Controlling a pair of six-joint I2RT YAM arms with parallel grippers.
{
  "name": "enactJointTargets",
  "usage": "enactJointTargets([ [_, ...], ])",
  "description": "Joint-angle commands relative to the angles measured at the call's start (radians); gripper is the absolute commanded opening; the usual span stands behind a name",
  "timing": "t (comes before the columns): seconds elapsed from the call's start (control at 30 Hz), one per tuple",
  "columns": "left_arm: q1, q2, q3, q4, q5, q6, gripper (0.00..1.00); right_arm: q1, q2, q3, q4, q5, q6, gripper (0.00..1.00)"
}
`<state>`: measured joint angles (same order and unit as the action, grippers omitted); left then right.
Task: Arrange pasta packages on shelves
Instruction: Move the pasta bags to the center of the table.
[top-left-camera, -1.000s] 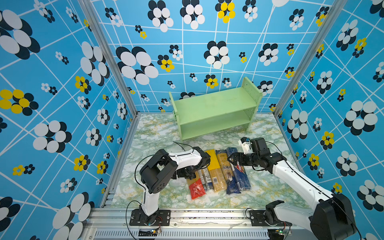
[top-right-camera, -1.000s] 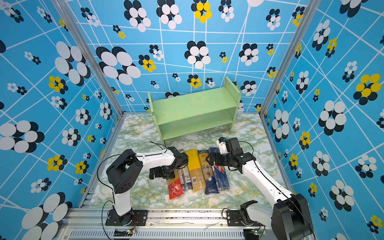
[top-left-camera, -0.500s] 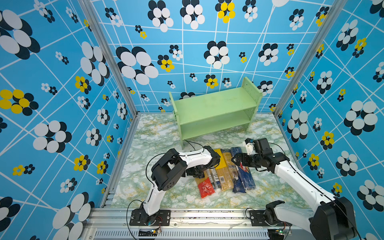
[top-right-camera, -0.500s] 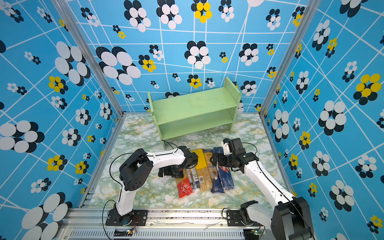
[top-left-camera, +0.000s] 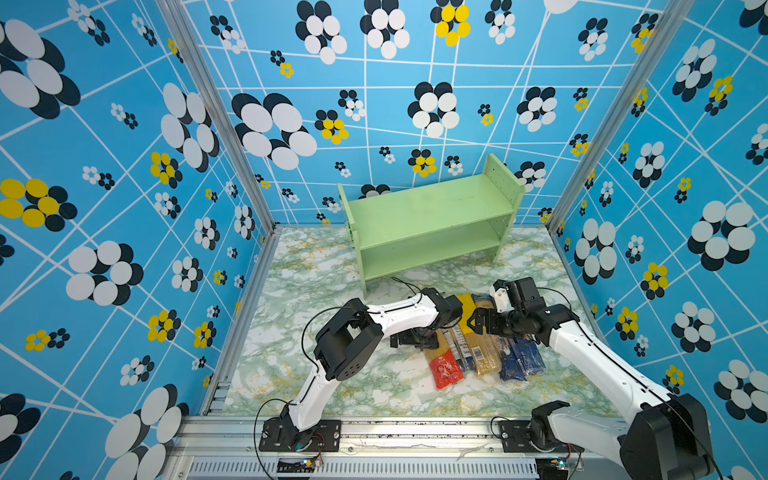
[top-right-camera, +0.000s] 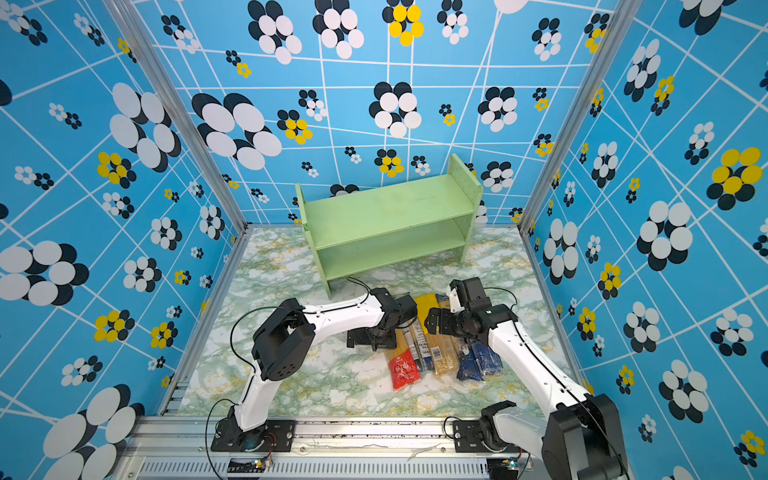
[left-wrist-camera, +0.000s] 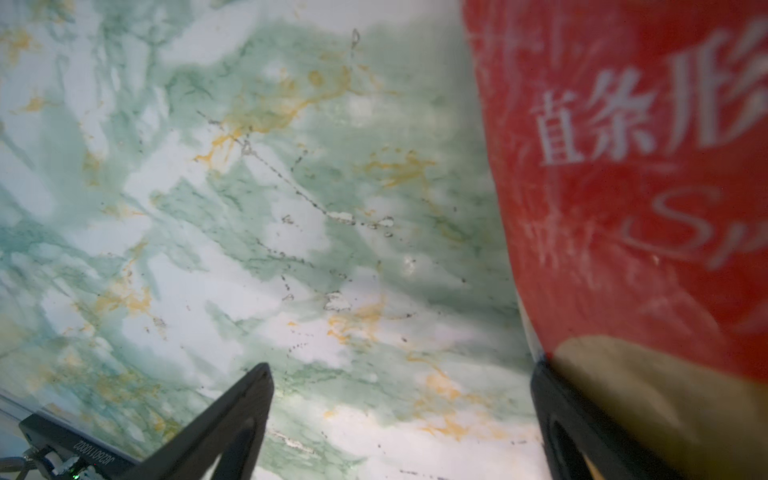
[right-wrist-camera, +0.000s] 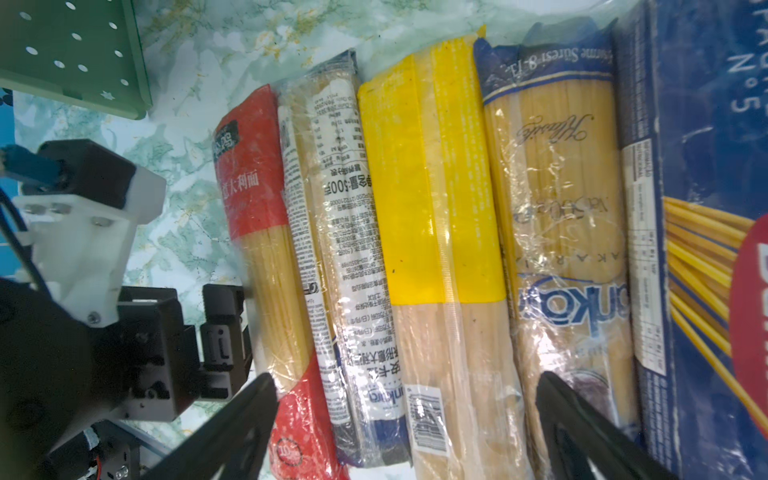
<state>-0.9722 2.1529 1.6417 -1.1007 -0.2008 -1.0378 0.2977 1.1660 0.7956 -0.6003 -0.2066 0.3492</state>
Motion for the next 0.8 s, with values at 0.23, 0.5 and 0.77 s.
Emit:
enactJointTargets([
  [0.23, 0.003, -0.036, -0.04, 0.291, 0.08, 0.108, 0.99, -0.008, -0.02, 0.028, -0.004, -0.039, 0.001, 0.99],
  [0.5, 0.004, -0.28, -0.243, 0.306, 0.06, 0.145, 0.99, 0.008, -0.022, 0.004, 0.052, -0.145, 0.013, 0.99],
  [0.77, 0.004, -0.576, -0.443, 0.367, -0.008, 0.228, 0.99, 0.169, -0.004, 0.005, 0.092, -0.097, 0.034, 0.99],
])
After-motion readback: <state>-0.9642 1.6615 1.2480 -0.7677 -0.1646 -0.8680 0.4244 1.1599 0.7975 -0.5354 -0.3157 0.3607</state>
